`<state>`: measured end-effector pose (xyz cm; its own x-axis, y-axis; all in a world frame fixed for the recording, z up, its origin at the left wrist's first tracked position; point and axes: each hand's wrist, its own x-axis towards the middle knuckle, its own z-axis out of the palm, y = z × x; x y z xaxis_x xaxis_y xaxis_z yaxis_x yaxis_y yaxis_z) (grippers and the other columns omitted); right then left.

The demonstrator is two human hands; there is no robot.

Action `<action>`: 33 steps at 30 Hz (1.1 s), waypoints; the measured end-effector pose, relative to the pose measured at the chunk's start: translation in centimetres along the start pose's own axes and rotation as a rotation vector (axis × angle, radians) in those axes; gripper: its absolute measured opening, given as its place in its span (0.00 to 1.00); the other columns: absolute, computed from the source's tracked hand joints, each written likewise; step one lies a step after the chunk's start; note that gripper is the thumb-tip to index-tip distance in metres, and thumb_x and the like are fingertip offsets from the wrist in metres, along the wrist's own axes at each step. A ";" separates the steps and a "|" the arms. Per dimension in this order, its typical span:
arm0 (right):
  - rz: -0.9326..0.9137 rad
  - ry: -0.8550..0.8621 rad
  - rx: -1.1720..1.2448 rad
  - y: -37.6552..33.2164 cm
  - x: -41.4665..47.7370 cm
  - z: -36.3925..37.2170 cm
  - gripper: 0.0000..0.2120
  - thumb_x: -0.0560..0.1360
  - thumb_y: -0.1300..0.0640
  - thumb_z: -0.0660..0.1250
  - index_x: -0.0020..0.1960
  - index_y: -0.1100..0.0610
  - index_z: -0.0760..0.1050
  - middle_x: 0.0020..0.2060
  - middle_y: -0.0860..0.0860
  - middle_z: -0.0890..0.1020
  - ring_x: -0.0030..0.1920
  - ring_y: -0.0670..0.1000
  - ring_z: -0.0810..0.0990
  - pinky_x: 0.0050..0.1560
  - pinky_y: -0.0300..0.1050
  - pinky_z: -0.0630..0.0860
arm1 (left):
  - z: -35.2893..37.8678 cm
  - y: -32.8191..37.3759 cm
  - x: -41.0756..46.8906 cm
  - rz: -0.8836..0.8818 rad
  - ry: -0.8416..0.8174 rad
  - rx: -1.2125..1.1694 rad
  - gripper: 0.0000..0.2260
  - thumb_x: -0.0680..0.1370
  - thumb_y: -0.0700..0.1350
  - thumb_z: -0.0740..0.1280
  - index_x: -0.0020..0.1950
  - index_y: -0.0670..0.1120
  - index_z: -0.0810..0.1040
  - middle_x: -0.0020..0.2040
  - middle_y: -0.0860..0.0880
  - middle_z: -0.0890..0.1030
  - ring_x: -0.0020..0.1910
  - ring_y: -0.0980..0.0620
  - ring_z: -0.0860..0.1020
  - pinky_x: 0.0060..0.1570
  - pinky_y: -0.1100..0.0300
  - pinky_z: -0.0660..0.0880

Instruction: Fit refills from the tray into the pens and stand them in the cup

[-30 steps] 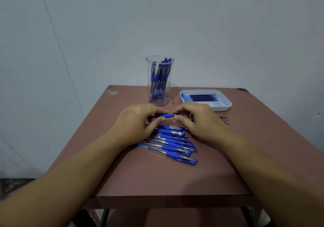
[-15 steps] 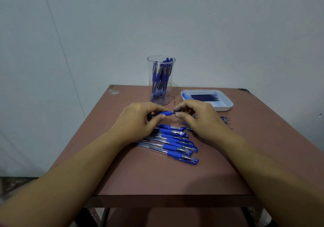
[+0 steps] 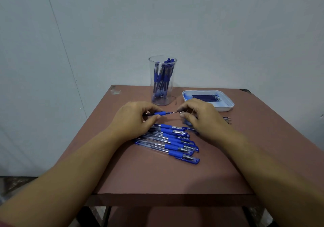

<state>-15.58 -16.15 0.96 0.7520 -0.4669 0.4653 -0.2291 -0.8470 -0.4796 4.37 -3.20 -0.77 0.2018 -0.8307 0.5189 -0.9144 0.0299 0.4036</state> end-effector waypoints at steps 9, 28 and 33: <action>0.062 -0.201 -0.180 0.8 0.7 0.3 0.05 0.76 0.58 0.69 0.50 0.50 0.81 0.42 0.41 0.77 0.43 0.37 0.74 0.41 0.26 0.67 | -0.3 0.0 -0.1 -0.029 0.035 0.015 0.08 0.75 0.49 0.71 0.53 0.59 0.83 0.39 0.60 0.80 0.38 0.61 0.78 0.37 0.64 0.72; -0.012 -0.065 -0.002 -1.1 0.4 0.3 0.05 0.75 0.54 0.71 0.51 0.50 0.80 0.41 0.38 0.78 0.46 0.36 0.75 0.44 0.26 0.68 | 0.4 0.5 0.2 0.064 -0.015 -0.032 0.09 0.74 0.53 0.69 0.53 0.58 0.83 0.43 0.62 0.83 0.40 0.61 0.80 0.39 0.63 0.76; 0.069 -0.060 -0.019 0.1 0.0 -1.1 0.02 0.76 0.56 0.70 0.49 0.51 0.80 0.42 0.42 0.80 0.46 0.37 0.76 0.43 0.25 0.69 | 0.2 0.1 0.0 0.054 -0.004 -0.019 0.08 0.75 0.49 0.71 0.54 0.58 0.83 0.43 0.60 0.83 0.38 0.59 0.79 0.39 0.61 0.77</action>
<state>-16.26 -16.48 1.72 0.7698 -0.5085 0.3858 -0.2928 -0.8184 -0.4944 4.19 -3.32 -0.84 0.1507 -0.8298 0.5374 -0.9172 0.0855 0.3892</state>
